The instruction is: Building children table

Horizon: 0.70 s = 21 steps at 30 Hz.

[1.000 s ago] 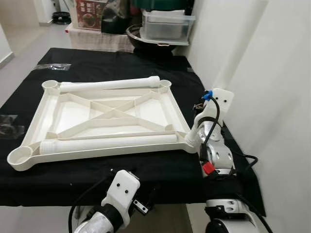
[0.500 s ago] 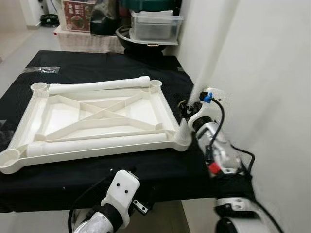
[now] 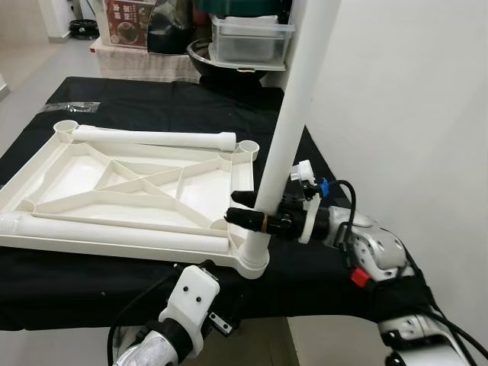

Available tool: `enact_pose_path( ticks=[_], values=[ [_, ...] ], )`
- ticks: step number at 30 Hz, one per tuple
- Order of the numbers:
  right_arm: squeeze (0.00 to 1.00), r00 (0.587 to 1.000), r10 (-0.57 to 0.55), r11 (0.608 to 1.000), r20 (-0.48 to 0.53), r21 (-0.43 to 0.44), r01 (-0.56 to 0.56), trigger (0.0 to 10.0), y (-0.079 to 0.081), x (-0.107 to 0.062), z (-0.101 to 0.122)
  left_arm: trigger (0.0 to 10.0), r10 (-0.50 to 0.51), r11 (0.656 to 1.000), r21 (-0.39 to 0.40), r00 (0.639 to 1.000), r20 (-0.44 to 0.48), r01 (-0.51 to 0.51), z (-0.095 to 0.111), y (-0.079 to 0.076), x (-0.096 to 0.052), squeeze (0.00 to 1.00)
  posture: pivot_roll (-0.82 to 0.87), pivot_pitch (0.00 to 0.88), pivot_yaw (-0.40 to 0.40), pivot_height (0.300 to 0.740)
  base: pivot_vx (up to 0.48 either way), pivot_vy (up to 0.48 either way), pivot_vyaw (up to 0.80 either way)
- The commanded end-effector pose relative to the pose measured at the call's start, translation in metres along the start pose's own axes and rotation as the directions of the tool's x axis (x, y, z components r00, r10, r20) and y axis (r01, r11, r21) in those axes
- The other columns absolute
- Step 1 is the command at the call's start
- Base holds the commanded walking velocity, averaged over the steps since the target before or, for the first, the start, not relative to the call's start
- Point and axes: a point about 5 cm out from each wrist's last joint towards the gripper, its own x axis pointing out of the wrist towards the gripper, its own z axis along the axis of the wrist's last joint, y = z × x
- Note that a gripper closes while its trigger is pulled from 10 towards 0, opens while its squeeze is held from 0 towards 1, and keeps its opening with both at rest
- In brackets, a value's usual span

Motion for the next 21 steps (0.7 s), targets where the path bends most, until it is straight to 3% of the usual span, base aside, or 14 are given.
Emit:
enact_pose_path(
  ticks=[1, 6, 7, 8, 9, 10, 11, 12, 13, 15, 16, 17, 18, 21],
  values=[
    [0.0, 0.994, -0.111, 0.994, 0.016, 0.004, 0.111, 0.0, -0.009, 0.004, 0.001, 10.0, -0.003, 1.0, 0.003, 1.0, -0.018, 0.003, -0.003, -0.001, -0.001, 0.0, 0.12, 0.061, -0.131, 0.74, 0.0, 0.0, 0.0],
    [0.0, 0.925, -0.379, 0.925, 0.025, -0.008, 0.38, 0.0, -0.026, 0.0, 0.002, 10.0, -0.004, 1.0, 0.004, 1.0, -0.018, 0.004, -0.003, -0.001, -0.001, 0.0, 0.12, 0.063, -0.129, 0.74, 0.0, 0.0, 0.0],
    [0.0, 0.857, -0.515, 0.857, 0.02, -0.021, 0.515, 0.0, -0.034, -0.006, 0.001, 10.0, -0.005, 1.0, 0.004, 1.0, -0.019, 0.005, -0.003, -0.001, -0.001, 0.0, 0.12, 0.062, -0.132, 0.74, 0.0, 0.0, 0.0],
    [0.0, 0.857, -0.515, 0.857, 0.02, -0.021, 0.515, 0.0, -0.034, -0.006, 0.001, 10.0, -0.005, 1.0, 0.004, 1.0, -0.019, 0.005, -0.003, -0.001, -0.001, 0.0, 0.12, 0.062, -0.132, 0.74, 0.0, 0.0, 0.0],
    [0.0, 0.758, -0.652, 0.758, 0.013, -0.025, 0.652, 0.0, -0.041, -0.015, 0.0, 10.0, -0.005, 1.0, 0.003, 1.0, -0.019, 0.005, -0.003, 0.0, -0.001, 0.0, 0.12, 0.068, -0.135, 0.74, 0.0, 0.0, 0.0],
    [0.0, 0.758, -0.652, 0.758, 0.013, -0.025, 0.652, 0.0, -0.041, -0.015, 0.0, 10.0, -0.005, 1.0, 0.003, 1.0, -0.019, 0.005, -0.003, 0.0, -0.001, 0.0, 0.12, 0.068, -0.135, 0.74, 0.0, 0.0, 0.0],
    [0.0, 0.632, -0.775, 0.632, 0.01, -0.017, 0.775, 0.0, -0.046, -0.026, -0.001, 10.0, -0.005, 1.0, 0.003, 1.0, -0.018, 0.005, -0.003, 0.0, 0.0, 0.0, 0.12, 0.068, -0.135, 0.74, 0.0, 0.0, 0.0],
    [0.0, 0.434, -0.901, 0.434, 0.01, -0.003, 0.901, 0.0, -0.048, -0.041, -0.003, 10.0, -0.003, 1.0, 0.005, 1.0, -0.017, 0.003, -0.003, 0.0, 0.0, 0.0, 0.11, 0.075, -0.128, 0.74, 0.0, 0.0, 0.0],
    [0.0, 0.434, -0.901, 0.434, 0.01, -0.003, 0.901, 0.0, -0.048, -0.041, -0.003, 10.0, -0.003, 1.0, 0.005, 1.0, -0.017, 0.003, -0.003, 0.0, 0.0, 0.0, 0.11, 0.075, -0.128, 0.74, 0.0, 0.0, 0.0],
    [0.0, 0.161, -0.987, 0.161, 0.006, 0.016, 0.987, 0.0, -0.045, -0.061, -0.006, 10.0, -0.001, 1.0, 0.007, 1.0, -0.016, 0.001, -0.003, 0.001, 0.001, 0.0, 0.11, 0.075, -0.129, 0.74, 0.0, 0.0, 0.0],
    [0.0, 0.161, -0.987, 0.161, 0.006, 0.016, 0.987, 0.0, -0.045, -0.061, -0.006, 10.0, -0.001, 1.0, 0.007, 1.0, -0.016, 0.001, -0.003, 0.001, 0.001, 0.0, 0.11, 0.075, -0.129, 0.74, 0.0, 0.0, 0.0],
    [0.0, 0.057, -0.998, 0.058, 0.005, 0.034, 0.998, 0.0, -0.039, -0.067, -0.008, 10.0, -0.001, 1.0, 0.007, 1.0, -0.016, 0.001, -0.002, 0.002, 0.001, 0.0, 0.11, 0.073, -0.128, 0.74, 0.0, 0.0, 0.0],
    [0.0, 0.057, -0.998, 0.058, 0.005, 0.034, 0.998, 0.0, -0.039, -0.067, -0.008, 10.0, -0.001, 1.0, 0.007, 1.0, -0.016, 0.001, -0.002, 0.002, 0.001, 0.0, 0.11, 0.073, -0.128, 0.74, 0.0, 0.0, 0.0],
    [0.0, -0.04, -0.999, -0.04, -0.009, 0.088, 0.995, 0.0, -0.025, -0.05, -0.012, 10.0, 0.0, 1.0, 0.011, 1.0, -0.015, 0.0, -0.002, 0.003, 0.002, 0.0, 0.11, 0.08, -0.13, 0.74, 0.0, 0.0, 0.0]
  ],
)
